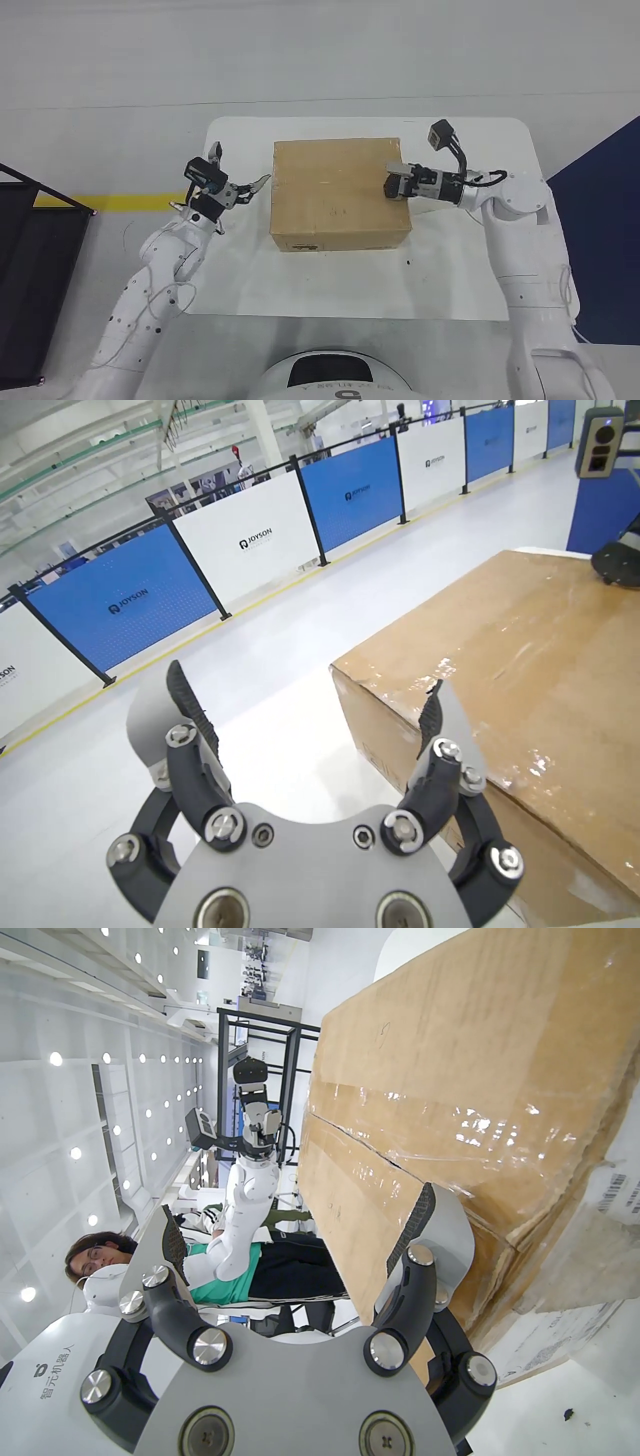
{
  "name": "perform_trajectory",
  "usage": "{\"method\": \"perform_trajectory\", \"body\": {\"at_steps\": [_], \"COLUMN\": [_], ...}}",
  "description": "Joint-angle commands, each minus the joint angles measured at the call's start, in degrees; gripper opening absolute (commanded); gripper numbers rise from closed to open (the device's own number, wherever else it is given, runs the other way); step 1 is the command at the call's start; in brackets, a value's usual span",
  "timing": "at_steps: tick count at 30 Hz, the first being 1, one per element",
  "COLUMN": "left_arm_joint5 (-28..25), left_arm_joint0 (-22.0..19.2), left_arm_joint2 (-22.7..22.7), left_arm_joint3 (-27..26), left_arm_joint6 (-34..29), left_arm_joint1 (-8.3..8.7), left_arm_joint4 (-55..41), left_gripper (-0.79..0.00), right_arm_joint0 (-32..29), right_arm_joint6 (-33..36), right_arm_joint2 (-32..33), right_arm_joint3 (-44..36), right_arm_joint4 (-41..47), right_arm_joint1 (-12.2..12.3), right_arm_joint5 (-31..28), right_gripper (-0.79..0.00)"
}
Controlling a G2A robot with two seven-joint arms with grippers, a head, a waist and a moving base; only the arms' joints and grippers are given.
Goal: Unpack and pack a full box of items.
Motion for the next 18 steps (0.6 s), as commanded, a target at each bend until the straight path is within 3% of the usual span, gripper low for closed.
{"method": "perform_trajectory", "body": {"at_steps": [1, 7, 11, 18], "left_arm_joint5": [0.3, 2.2, 3.1, 4.1], "left_arm_joint0": [-0.9, -4.0, -5.3, -7.0], "left_arm_joint2": [1.2, 4.6, 6.2, 7.3], "left_arm_joint3": [0.8, 3.8, 5.2, 7.7], "left_arm_joint6": [-0.3, -1.6, -2.1, -3.0], "left_arm_joint1": [-0.21, -1.00, -1.47, -1.98], "left_arm_joint4": [0.8, 2.9, 3.4, 3.9], "left_gripper": [0.000, 0.000, 0.000, 0.000], "right_arm_joint0": [-0.5, -1.7, -2.4, -7.9], "right_arm_joint6": [-0.1, -0.1, 4.2, 3.2], "right_arm_joint2": [0.3, 0.5, 0.4, 7.3], "right_arm_joint3": [-0.3, -0.9, -1.2, -5.0], "right_arm_joint4": [0.5, 1.6, 6.2, 9.5], "right_arm_joint1": [0.2, 0.9, 1.2, 2.7], "right_arm_joint5": [-0.2, -1.0, -4.3, -8.3], "right_gripper": [0.000, 0.000, 0.000, 0.000]}}
